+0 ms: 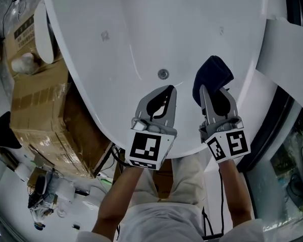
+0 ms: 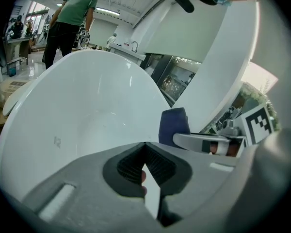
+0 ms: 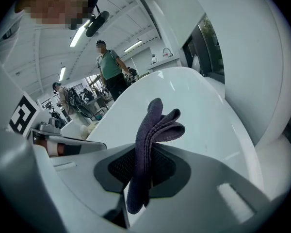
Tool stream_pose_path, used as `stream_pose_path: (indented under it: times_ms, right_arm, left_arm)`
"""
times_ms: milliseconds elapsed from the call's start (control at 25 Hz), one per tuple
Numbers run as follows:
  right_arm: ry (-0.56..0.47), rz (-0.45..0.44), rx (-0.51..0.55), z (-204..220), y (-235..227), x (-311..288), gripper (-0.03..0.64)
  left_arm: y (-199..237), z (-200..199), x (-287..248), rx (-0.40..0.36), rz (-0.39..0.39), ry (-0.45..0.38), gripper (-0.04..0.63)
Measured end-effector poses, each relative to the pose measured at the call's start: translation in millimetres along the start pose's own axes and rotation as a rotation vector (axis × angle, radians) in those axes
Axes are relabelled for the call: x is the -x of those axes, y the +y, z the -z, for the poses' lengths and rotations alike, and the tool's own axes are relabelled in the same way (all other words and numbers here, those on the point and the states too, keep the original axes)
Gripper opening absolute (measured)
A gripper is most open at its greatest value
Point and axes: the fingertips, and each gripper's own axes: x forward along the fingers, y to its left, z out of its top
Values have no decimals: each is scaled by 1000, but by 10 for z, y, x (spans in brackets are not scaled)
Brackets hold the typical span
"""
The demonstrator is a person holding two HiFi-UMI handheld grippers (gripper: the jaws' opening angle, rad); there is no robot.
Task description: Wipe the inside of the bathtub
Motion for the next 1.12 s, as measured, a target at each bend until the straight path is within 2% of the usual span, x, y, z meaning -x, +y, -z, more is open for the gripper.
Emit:
stream_pose_path:
  times_ms: [360,680,1120]
  right_arm:
    - [20,15,8,251,-228,-356,60]
    - [56,27,9,404,-377,-598,60]
    - [94,34,24,720,-536,-897,60]
  left_arm:
    - [227,300,-325,50,-13,16,0]
    - [316,304,-473,40,-15,1,0]
    - [452,523,-709,54,-16,24,0]
